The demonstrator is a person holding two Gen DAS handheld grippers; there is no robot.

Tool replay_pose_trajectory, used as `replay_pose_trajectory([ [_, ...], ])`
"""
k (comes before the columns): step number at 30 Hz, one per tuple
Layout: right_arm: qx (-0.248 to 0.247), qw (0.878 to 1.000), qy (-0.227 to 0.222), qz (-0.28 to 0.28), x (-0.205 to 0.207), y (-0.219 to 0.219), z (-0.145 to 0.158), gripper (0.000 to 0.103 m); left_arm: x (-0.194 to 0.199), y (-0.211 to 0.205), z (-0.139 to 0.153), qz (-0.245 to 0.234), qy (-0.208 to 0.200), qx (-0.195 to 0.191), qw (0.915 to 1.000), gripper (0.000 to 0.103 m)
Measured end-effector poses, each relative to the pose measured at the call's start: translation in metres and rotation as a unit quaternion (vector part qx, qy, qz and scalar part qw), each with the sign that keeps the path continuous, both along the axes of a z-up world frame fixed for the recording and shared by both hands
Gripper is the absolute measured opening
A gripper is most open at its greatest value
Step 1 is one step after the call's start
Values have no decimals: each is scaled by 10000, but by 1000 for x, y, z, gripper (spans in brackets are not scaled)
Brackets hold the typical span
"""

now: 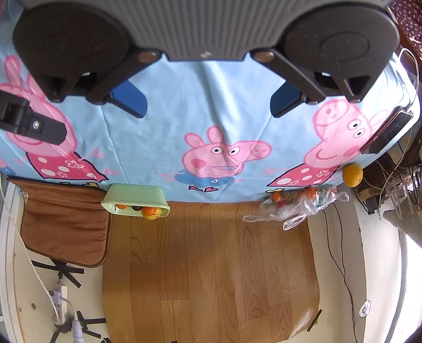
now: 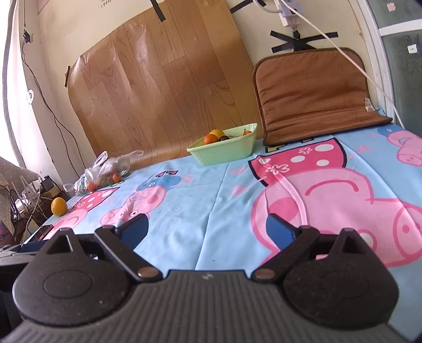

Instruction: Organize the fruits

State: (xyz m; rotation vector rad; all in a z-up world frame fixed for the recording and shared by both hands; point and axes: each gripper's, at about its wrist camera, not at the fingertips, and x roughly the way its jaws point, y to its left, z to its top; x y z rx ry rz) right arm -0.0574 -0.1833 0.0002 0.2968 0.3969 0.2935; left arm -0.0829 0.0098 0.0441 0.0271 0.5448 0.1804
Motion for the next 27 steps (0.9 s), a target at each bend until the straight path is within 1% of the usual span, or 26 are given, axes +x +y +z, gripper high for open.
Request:
replay_pose_trajectory([
  [6, -4, 9999, -98, -138, 0, -1, 0, 98, 0, 3, 0, 99, 24, -22, 9999, 103],
  [12, -52, 9993, -38, -363, 1, 1, -5, 99, 2, 8, -4, 212, 144, -31, 9997, 103],
  [17, -169, 9990, -86, -411, 1, 6, -7, 100, 1, 15, -4, 99, 140, -289, 9994, 103],
  [24, -120, 9984, 14, -546, 3, 7, -8, 100, 2, 17, -9, 89, 232, -293, 9993, 103],
  [27, -179, 9987, 40, -477, 4, 9, -8, 100, 3, 18, -9, 98, 258, -344, 9990, 103],
])
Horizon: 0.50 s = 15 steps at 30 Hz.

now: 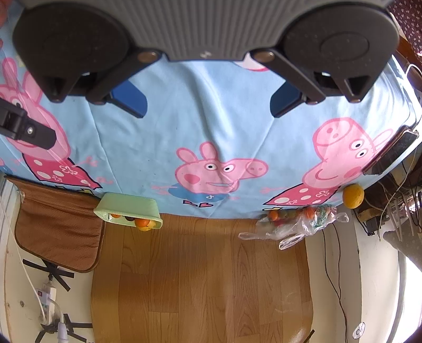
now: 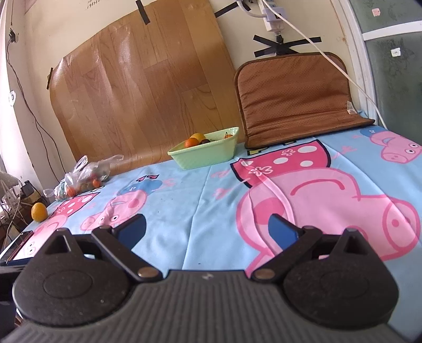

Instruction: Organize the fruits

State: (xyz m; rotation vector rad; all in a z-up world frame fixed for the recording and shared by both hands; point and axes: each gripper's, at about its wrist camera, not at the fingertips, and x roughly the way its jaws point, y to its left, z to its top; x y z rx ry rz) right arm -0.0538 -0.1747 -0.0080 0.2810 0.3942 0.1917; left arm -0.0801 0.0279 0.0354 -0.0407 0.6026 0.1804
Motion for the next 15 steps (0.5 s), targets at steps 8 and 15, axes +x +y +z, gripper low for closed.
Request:
replay_pose_trajectory([
  [8, 2, 9998, 144, 134, 3, -1, -4, 100, 0, -6, -6, -167, 79, 15, 9998, 103],
  [15, 54, 9998, 140, 152, -2, -4, -3, 100, -6, -15, -1, -250, -21, 242, 9994, 103],
])
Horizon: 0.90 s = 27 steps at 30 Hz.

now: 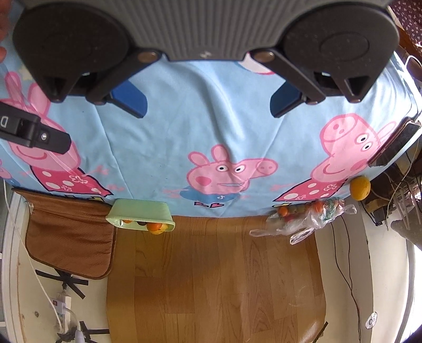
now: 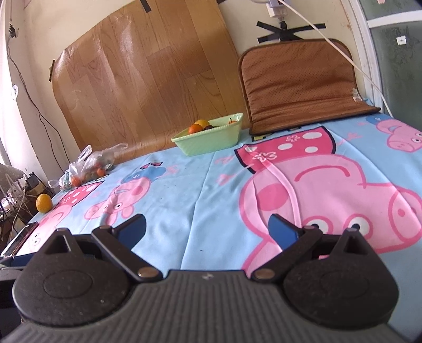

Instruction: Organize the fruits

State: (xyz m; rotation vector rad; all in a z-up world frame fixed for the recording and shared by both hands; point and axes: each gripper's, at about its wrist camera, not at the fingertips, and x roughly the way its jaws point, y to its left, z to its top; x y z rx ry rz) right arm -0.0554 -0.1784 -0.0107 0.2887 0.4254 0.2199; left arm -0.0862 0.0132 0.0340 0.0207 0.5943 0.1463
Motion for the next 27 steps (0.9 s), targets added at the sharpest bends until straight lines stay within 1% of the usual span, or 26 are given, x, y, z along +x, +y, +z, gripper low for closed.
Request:
replay_pose_trajectory([
  [2, 17, 10000, -48, -20, -1, -1, 1, 100, 1, -2, 1, 28, -13, 81, 10000, 103],
  [5, 22, 10000, -16, -39, 1, -2, 0, 100, 6, 0, 0, 265, 40, 263, 9993, 103],
  [6, 26, 10000, 18, -25, 2, -1, -1, 100, 7, 3, 0, 336, 47, 267, 9991, 103],
  [10, -15, 10000, 38, 41, 2, 2, -3, 100, 8, 14, 1, 399, 38, 35, 9992, 103],
  [12, -30, 10000, 21, 61, 2, 3, -2, 100, 8, 17, 1, 428, 23, -4, 9991, 103],
  [14, -29, 10000, 20, 72, 2, 4, -2, 100, 8, 17, 2, 371, 55, -28, 9993, 103],
  [17, -29, 10000, 39, 74, 2, 3, -2, 100, 6, 16, 4, 151, 57, -186, 9997, 103],
  [20, -27, 10000, 34, 83, 2, 3, -2, 100, 6, 12, 4, -9, 120, -221, 9997, 103],
  [23, -44, 9999, 48, 107, 2, 3, -3, 100, 5, 11, 3, -91, 189, -281, 9994, 103],
  [27, -59, 9998, 61, 159, 2, 5, -3, 100, 3, 11, 3, -160, 154, -301, 9993, 103],
])
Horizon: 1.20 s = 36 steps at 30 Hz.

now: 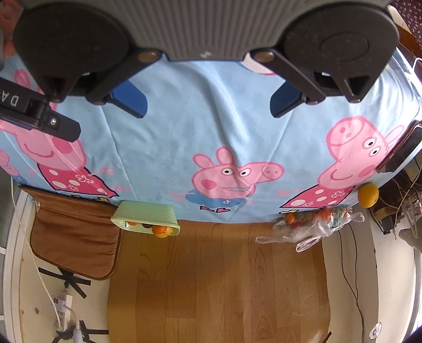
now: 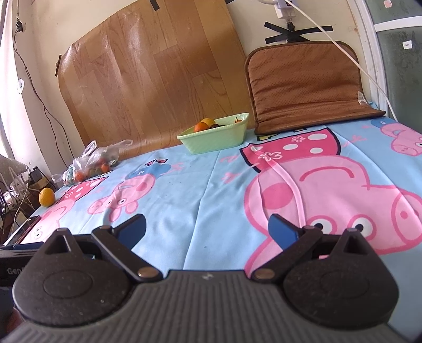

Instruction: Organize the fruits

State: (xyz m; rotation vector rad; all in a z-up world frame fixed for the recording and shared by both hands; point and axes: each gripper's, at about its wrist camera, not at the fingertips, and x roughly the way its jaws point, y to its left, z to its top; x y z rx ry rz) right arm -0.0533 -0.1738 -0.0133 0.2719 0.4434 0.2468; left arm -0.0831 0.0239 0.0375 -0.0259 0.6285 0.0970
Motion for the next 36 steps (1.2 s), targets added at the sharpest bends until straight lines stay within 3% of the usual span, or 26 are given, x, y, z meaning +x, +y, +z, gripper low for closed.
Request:
replay_pose_trajectory([
  [13, 9, 9993, -365, -116, -9, -7, 8, 100, -4, -6, 6, -150, -137, 11, 9998, 103],
  [36, -24, 9989, -440, -166, -12, -10, 9, 100, 0, -10, -1, -204, 1, 37, 9998, 103],
])
